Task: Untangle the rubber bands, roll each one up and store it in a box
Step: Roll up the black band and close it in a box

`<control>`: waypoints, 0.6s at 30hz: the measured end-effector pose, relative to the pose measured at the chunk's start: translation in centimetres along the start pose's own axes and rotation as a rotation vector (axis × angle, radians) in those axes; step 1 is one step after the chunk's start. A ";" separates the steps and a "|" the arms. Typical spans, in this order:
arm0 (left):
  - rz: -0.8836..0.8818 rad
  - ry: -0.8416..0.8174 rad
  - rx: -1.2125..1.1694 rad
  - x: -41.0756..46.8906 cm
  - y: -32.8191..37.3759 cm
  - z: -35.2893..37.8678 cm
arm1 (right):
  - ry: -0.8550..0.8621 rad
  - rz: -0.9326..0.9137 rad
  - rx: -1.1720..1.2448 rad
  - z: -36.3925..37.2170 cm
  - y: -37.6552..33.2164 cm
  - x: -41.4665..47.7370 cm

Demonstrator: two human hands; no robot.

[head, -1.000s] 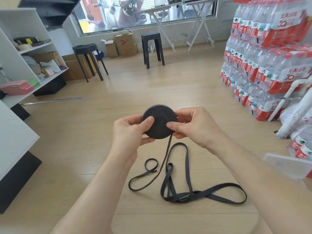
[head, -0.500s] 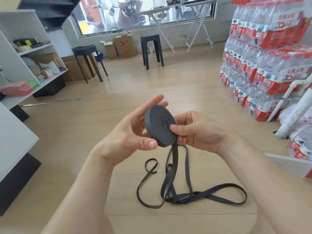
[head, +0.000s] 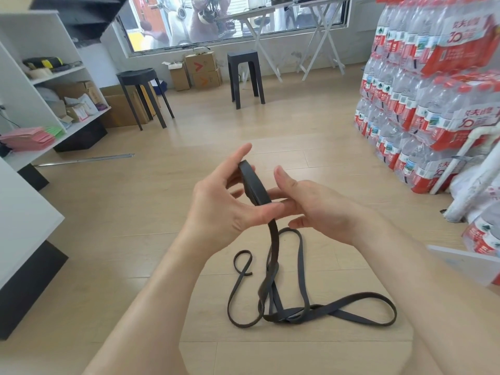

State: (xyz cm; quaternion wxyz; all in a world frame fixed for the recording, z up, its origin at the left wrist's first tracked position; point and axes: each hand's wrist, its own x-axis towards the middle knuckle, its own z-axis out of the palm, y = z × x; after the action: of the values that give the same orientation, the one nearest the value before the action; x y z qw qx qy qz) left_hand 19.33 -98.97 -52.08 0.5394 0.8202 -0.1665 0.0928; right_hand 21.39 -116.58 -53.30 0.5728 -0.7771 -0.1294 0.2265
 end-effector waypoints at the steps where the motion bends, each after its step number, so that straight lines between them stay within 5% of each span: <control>1: 0.024 0.012 0.076 0.1 -0.1 0.0 | -0.013 -0.006 -0.009 0.0 0.0 -0.1; 8: 0.273 0.011 0.509 0.4 -0.9 1.1 | 0.051 -0.095 0.048 0.4 0.4 0.1; 18: -0.171 -0.186 -0.220 0.9 -1.1 -2.1 | -0.216 -0.091 0.432 -0.6 1.4 0.3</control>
State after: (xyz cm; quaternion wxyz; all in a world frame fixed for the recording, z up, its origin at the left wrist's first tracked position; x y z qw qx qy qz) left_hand 20.63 -96.84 -51.86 0.6141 0.7724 -0.1547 -0.0486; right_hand 21.87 -117.33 -54.54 0.7181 -0.6013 -0.1730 0.3046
